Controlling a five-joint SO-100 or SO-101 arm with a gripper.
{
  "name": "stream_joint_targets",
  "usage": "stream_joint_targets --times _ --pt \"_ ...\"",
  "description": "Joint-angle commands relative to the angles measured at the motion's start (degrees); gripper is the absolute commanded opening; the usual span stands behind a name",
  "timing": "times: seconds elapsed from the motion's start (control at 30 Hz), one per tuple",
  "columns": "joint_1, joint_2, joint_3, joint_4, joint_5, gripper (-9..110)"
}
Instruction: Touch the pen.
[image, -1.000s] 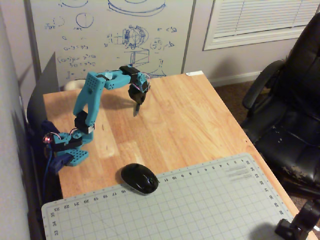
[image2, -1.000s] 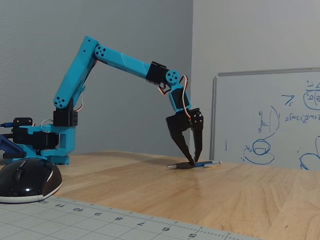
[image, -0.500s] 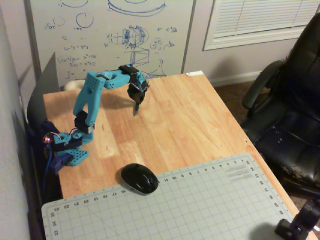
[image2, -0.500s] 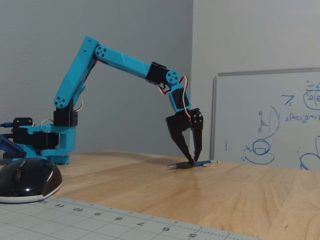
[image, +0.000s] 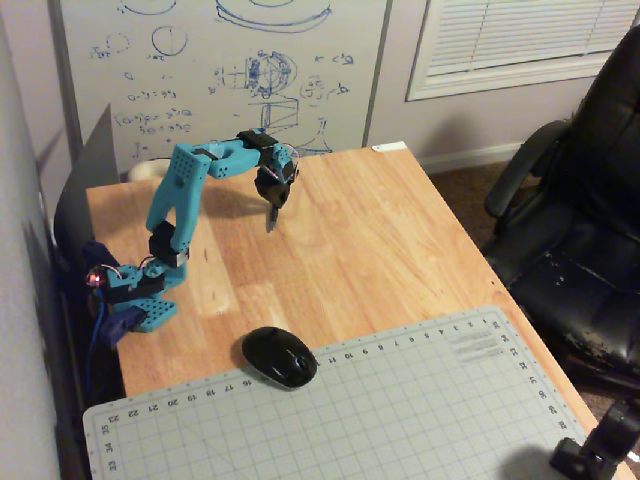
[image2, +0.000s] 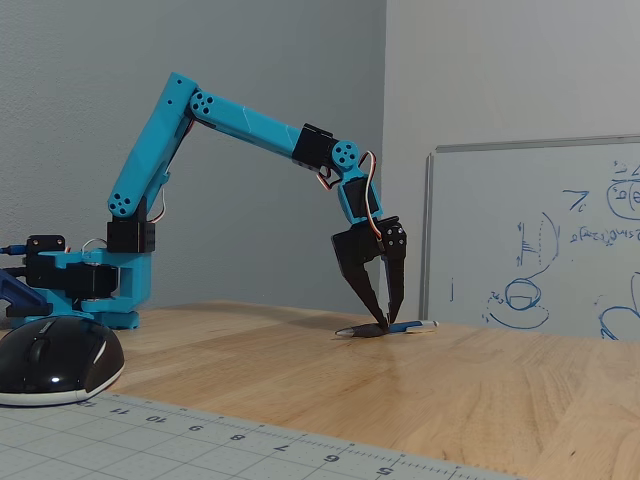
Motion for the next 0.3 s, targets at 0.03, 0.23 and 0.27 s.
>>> stream_joint_targets --times 0.03,0.23,0.27 --pt "-0.53 5.36 -4.48 -0.26 -0.26 1" --pt "-0.44 5.01 -4.66 -0.44 -0.35 1" --pt "-0.44 5.01 -4.39 -0.44 -0.35 1"
